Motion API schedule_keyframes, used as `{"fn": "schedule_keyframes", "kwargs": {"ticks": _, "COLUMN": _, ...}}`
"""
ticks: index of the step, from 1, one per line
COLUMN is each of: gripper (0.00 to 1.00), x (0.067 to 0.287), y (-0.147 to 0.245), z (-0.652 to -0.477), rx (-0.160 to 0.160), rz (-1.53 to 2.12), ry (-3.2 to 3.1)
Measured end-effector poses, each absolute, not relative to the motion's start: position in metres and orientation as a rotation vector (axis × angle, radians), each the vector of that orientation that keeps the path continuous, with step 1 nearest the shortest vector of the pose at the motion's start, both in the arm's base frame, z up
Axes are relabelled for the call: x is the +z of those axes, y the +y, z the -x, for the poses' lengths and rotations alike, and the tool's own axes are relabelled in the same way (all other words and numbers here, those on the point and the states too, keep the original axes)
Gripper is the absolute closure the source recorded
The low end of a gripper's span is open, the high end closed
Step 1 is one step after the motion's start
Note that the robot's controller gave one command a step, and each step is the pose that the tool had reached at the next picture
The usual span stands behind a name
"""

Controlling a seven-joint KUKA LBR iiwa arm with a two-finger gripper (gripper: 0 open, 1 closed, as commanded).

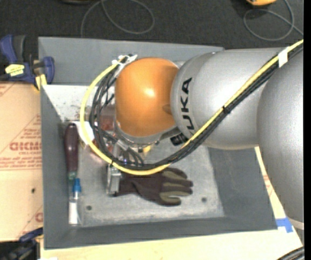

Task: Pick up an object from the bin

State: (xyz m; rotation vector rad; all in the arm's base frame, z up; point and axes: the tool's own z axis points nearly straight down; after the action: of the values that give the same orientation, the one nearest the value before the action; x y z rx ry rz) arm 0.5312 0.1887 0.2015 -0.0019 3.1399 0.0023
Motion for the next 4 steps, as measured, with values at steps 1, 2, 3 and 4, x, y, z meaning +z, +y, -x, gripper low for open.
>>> {"fn": "schedule_keyframes", "kwargs": {"ticks": 1, "gripper": 0.00, "x": 0.202, "y": 0.189, "z": -0.531, "rx": 0.003, "rz": 0.000, "ry": 3.139}}
{"fn": "schedule_keyframes", "kwargs": {"ticks": 2, "gripper": 0.00, "x": 0.194, "y": 0.186, "z": -0.514, "rx": 0.001, "rz": 0.068, "ry": 3.138}}
{"fn": "schedule_keyframes", "kwargs": {"ticks": 3, "gripper": 0.00, "x": 0.156, "y": 0.159, "z": -0.510, "rx": 0.006, "rz": -0.062, "ry": 3.135}}
{"fn": "schedule_keyframes", "kwargs": {"ticks": 4, "gripper": 0.00, "x": 0.123, "y": 0.135, "z": -0.505, "rx": 0.004, "rz": -0.427, "ry": 3.108}}
